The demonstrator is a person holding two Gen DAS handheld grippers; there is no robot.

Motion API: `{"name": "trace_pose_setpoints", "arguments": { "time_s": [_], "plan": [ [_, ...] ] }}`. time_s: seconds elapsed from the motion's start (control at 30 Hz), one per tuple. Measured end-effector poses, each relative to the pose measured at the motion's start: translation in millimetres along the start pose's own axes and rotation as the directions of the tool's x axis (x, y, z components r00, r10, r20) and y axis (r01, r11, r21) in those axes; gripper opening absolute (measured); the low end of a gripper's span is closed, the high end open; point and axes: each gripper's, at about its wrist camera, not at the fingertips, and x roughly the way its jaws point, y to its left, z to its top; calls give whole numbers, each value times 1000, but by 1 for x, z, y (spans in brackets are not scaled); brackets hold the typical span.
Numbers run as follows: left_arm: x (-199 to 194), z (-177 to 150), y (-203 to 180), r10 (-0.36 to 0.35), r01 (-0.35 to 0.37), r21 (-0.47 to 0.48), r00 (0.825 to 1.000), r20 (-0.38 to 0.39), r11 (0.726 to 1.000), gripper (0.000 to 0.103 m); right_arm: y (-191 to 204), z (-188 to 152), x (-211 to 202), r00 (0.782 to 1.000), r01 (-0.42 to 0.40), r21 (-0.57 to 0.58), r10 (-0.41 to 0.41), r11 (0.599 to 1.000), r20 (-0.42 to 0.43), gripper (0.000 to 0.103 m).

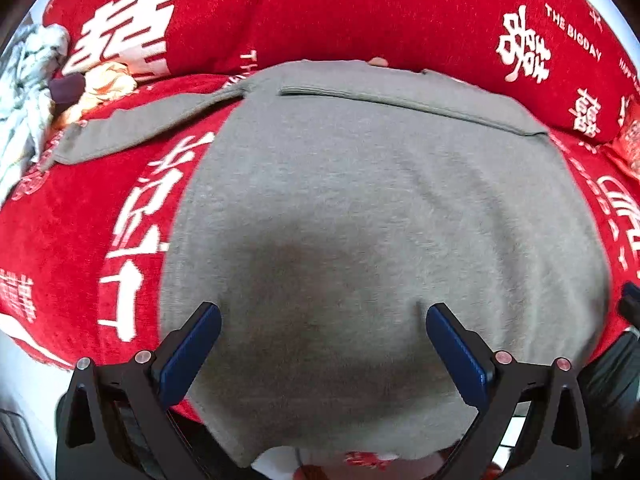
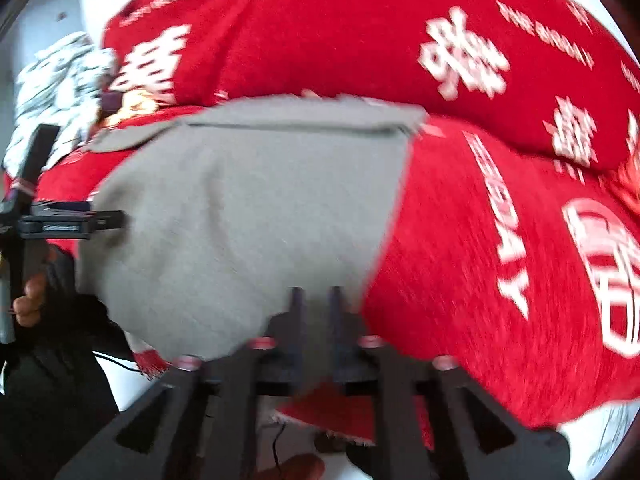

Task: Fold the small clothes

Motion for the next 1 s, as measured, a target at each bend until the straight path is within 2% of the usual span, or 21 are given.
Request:
{"name": "trace_pose_setpoints", "arguments": {
  "time_s": [0.03, 0.1, 0.13, 0.23, 0.3, 0.37, 0.47, 0.53, 0.57, 0.6, 0.63, 0.67, 0.73, 0.8, 0.83, 1.0],
  "plan": [
    [4, 0, -3, 14, -14, 13, 1000, -10, 1000, 103, 8, 4, 4, 1000, -14, -18, 14, 1000, 6, 73],
    [13, -3, -7, 58, -57, 47, 998, -27, 997, 103, 28, 12, 18, 999, -34, -76, 33, 997, -13, 73],
    [11, -3, -5, 46, -46, 40, 999, -12, 998, 103, 36, 13, 26, 999, -31, -101, 29, 994, -25, 73],
    [6, -3, 5, 39, -38, 17, 999, -19, 999, 103, 47, 8, 60, 989, 16, -167, -40, 986, -141, 72],
    [-4, 0, 16, 64, -64, -3, 998, 19, 998, 103, 51, 4, 54, 993, 30, -199, -51, 980, -105, 73],
    [-14, 9, 42, 79, -75, -67, 995, 60, 995, 103, 47, 4, 50, 992, 22, -182, -44, 983, -120, 73],
    [-10, 33, 93, 94, -78, -211, 993, 65, 974, 103, 34, 15, 48, 993, 19, -129, -34, 991, -113, 73],
    [-3, 52, 138, 124, -96, -349, 991, 59, 932, 103, 29, 26, 48, 994, 22, -108, -33, 994, -101, 73],
    [2, 62, 161, 142, -108, -417, 989, 51, 903, 103, 30, 33, 48, 995, 19, -100, -29, 995, -97, 73],
    [9, 73, 192, 171, -130, -493, 984, 39, 860, 103, 31, 37, 49, 995, 16, -96, -25, 995, -94, 73],
    [13, 77, 206, 189, -145, -533, 982, 29, 834, 103, 33, 42, 49, 996, 12, -94, -21, 996, -92, 73],
    [21, 86, 234, 205, -159, -598, 979, 9, 785, 103, 36, 48, 51, 996, 8, -96, -17, 995, -91, 73],
    [37, 97, 272, 212, -181, -671, 977, -36, 719, 103, 42, 55, 56, 995, 6, -111, -16, 994, -95, 73],
    [48, 105, 301, 233, -195, -718, 971, -46, 668, 103, 52, 63, 63, 994, 1, -134, -16, 991, -107, 73],
    [50, 113, 308, 261, -205, -723, 965, -34, 660, 103, 55, 66, 66, 993, -2, -140, -14, 990, -113, 73],
    [69, 142, 340, 275, -206, -762, 961, -38, 613, 103, 75, 85, 85, 989, -6, -184, -21, 983, -147, 73]
  ]
}}
